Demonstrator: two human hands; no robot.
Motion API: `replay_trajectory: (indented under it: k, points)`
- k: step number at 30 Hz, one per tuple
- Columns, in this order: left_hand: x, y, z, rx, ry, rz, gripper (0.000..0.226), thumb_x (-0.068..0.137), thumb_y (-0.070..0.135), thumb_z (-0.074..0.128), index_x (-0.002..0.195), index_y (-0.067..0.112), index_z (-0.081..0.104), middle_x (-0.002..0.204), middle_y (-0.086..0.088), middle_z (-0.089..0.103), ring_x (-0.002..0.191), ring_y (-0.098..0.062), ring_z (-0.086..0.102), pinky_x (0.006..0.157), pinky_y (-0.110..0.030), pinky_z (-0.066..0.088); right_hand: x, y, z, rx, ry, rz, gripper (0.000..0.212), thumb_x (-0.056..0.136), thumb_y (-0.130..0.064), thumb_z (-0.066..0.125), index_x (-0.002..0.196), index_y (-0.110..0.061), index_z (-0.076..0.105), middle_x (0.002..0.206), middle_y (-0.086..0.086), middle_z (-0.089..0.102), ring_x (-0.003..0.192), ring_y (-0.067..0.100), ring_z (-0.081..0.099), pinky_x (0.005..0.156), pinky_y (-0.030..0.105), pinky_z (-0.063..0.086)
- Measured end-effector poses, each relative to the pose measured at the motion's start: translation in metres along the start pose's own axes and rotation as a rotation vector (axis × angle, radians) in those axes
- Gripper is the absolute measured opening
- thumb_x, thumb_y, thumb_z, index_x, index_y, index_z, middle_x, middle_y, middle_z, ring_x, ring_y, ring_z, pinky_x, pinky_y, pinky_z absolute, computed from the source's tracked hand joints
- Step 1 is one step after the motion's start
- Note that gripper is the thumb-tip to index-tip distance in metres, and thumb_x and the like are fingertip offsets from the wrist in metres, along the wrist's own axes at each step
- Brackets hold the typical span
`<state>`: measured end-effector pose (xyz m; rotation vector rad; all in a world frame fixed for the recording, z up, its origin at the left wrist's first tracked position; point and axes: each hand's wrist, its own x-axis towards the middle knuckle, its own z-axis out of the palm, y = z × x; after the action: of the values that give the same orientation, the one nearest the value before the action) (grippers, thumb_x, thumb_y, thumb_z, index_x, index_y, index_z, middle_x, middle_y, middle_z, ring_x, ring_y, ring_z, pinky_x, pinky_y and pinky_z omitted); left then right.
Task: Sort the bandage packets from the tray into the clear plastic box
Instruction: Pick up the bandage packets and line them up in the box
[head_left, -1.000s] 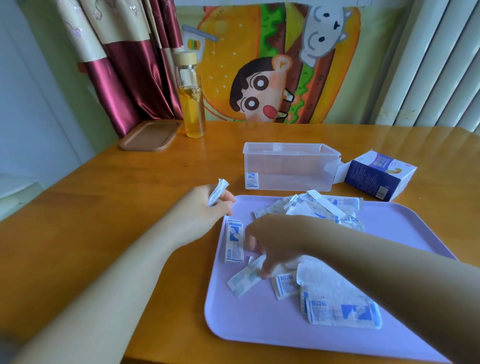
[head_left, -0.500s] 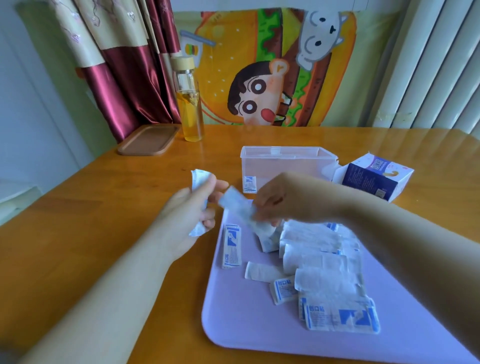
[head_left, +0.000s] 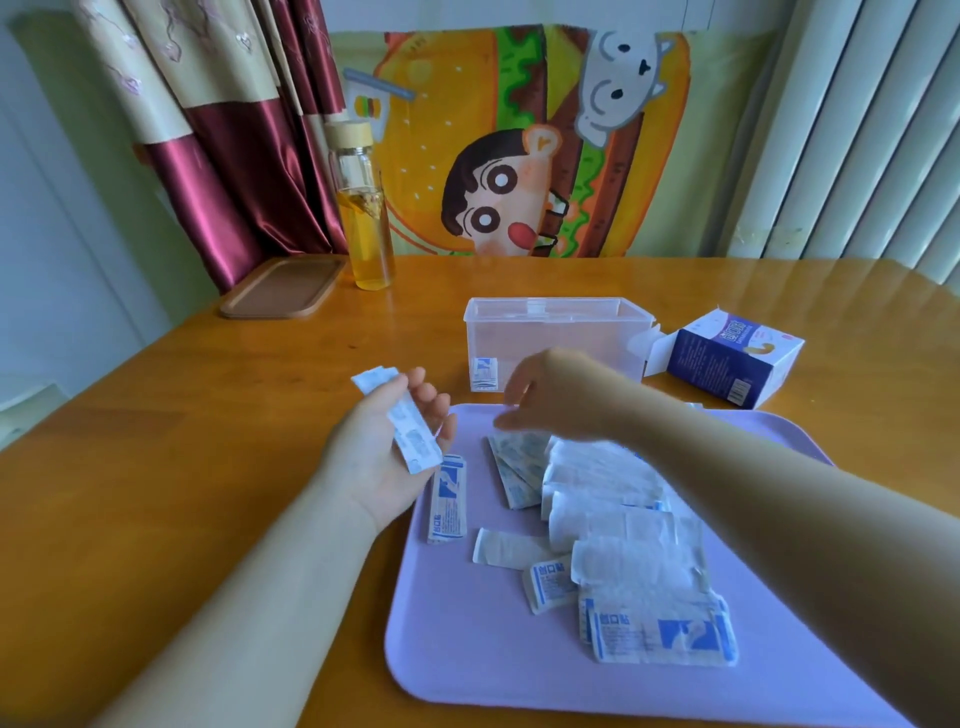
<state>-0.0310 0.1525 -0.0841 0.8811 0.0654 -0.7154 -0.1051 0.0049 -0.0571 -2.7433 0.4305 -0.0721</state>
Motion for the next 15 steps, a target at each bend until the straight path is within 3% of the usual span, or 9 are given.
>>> replay_trajectory:
  k: [3,6,10,15]
  points:
    - [0.0,0.001,-0.006,-0.065,-0.028,-0.038,0.021,0.099,0.019,0.041,0.087,0.014,0.058,0.055,0.004,0.05,0.047,-0.007,0.049,0.056,-0.022,0.047,0.005,-0.008,0.024,-0.302,-0.221,0.037,0.056,0.079,-0.046,0.068,0.118,-0.008,0.057,0.118,0.006,0.059,0.107,0.024,0.056,0.085,0.033,0.047]
    - [-0.001,0.002,-0.009,-0.088,-0.037,-0.056,0.02,0.099,0.018,0.041,0.088,0.013,0.057,0.056,0.004,0.048,0.043,-0.006,0.043,0.056,-0.019,0.04,0.017,-0.012,0.035,-0.336,-0.263,0.093,0.051,0.075,-0.044,0.073,0.108,-0.01,0.057,0.105,0.005,0.061,0.093,0.025,0.058,0.081,0.034,0.049]
    - [-0.001,0.005,-0.014,-0.097,-0.049,-0.061,0.019,0.099,0.02,0.042,0.089,0.015,0.057,0.06,0.004,0.048,0.047,-0.005,0.04,0.058,-0.018,0.037,0.027,-0.012,0.031,-0.326,-0.375,0.097,0.043,0.074,-0.043,0.074,0.065,-0.011,0.048,0.068,-0.002,0.045,0.078,0.021,0.049,0.066,0.027,0.041]
    - [0.001,0.005,-0.016,-0.088,-0.055,-0.076,0.018,0.098,0.02,0.043,0.089,0.015,0.058,0.06,0.004,0.05,0.044,-0.005,0.042,0.055,-0.017,0.039,0.024,-0.001,0.03,-0.248,-0.364,0.077,0.043,0.075,-0.043,0.074,0.06,-0.017,0.043,0.064,-0.003,0.041,0.055,0.01,0.037,0.05,0.021,0.028]
